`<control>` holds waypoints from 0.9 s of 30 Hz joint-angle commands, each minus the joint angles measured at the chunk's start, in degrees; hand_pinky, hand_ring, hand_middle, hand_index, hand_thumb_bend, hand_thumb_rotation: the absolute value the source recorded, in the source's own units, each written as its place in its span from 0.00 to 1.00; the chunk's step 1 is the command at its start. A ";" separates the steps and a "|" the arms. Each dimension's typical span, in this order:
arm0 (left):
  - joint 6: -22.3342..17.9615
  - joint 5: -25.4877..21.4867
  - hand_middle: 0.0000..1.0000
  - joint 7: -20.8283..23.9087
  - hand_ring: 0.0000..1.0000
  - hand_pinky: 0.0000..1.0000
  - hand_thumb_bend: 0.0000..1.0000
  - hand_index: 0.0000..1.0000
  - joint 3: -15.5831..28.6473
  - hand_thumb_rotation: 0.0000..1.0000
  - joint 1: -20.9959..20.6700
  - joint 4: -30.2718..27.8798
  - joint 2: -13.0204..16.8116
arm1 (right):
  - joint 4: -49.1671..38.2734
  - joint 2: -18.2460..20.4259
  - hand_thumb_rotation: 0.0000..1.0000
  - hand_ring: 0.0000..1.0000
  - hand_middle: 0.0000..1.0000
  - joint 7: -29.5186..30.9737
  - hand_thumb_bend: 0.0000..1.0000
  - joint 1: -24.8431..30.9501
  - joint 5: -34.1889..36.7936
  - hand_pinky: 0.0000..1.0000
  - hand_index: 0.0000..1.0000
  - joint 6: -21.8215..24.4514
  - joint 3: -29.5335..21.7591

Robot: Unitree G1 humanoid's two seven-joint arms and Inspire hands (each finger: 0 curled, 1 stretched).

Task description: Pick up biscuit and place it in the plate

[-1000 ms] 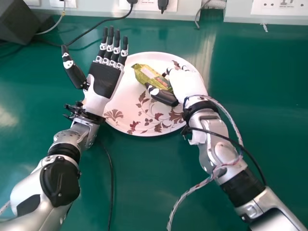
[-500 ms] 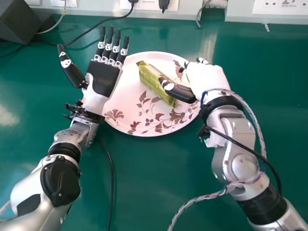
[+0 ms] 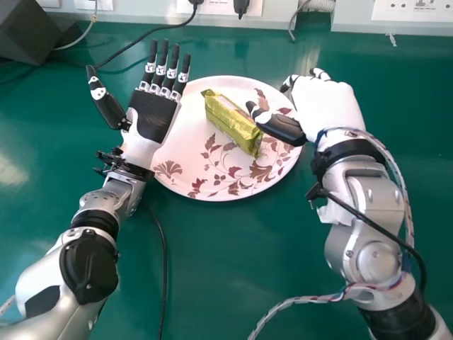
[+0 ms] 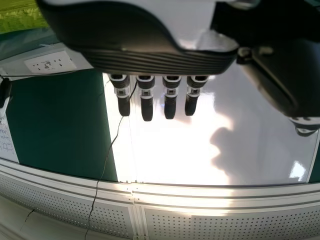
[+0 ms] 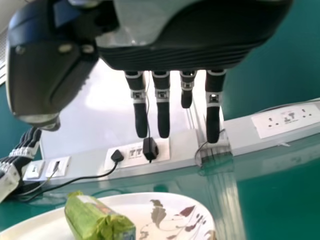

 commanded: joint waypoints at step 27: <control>-0.71 1.11 0.96 -0.11 0.93 0.96 1.00 1.00 -1.80 0.82 2.56 0.92 -0.73 | -11.38 10.18 0.71 0.76 0.82 5.91 0.80 2.17 -9.96 0.64 0.83 -7.15 -7.09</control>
